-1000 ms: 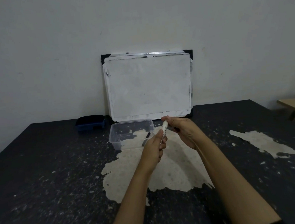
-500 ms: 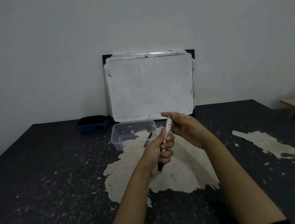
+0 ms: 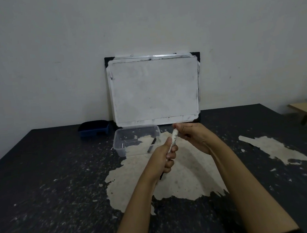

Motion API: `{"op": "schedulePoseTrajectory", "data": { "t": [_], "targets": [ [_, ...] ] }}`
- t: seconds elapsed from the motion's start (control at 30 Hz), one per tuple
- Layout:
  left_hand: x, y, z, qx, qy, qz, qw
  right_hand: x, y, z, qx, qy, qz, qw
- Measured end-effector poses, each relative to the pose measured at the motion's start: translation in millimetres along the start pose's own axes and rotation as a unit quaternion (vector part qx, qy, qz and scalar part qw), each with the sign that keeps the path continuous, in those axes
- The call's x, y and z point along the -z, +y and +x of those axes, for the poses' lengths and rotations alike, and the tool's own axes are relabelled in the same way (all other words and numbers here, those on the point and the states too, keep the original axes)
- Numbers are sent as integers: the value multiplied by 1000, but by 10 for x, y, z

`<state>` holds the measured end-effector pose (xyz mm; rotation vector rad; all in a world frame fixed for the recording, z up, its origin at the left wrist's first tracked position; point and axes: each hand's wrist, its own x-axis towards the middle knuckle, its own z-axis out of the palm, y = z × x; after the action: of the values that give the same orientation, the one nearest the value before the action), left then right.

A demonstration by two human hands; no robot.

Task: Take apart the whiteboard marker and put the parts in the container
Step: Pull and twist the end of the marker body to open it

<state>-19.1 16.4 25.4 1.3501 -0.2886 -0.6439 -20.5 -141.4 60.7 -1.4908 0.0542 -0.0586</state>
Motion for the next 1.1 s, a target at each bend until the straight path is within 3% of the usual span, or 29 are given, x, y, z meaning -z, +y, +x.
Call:
{"op": "schedulePoseTrajectory", "data": {
  "t": [0.17,0.3,0.47,0.57,0.83,1.1],
  "targets": [
    [-41,-109,30,-47,64,81,993,63,55,-34,-14,8,-3,1000],
    [-144,-118,76,-39,74,20,996,49,38,-18,-8,-25,-39,999],
    [-144,-118,93,-42,52,-8,998,18,23,-6,-113,-80,49,989],
    [-166,-162,111,-41,58,-9,997,-69,27,-16,-134,-42,126,982],
    [-119,-209,141,-43,74,-41,995,-335,9,-55,-116,31,154,981],
    [-109,-130,196,-44,55,-132,989,-244,0,30,-85,-40,-3,996]
  ]
}}
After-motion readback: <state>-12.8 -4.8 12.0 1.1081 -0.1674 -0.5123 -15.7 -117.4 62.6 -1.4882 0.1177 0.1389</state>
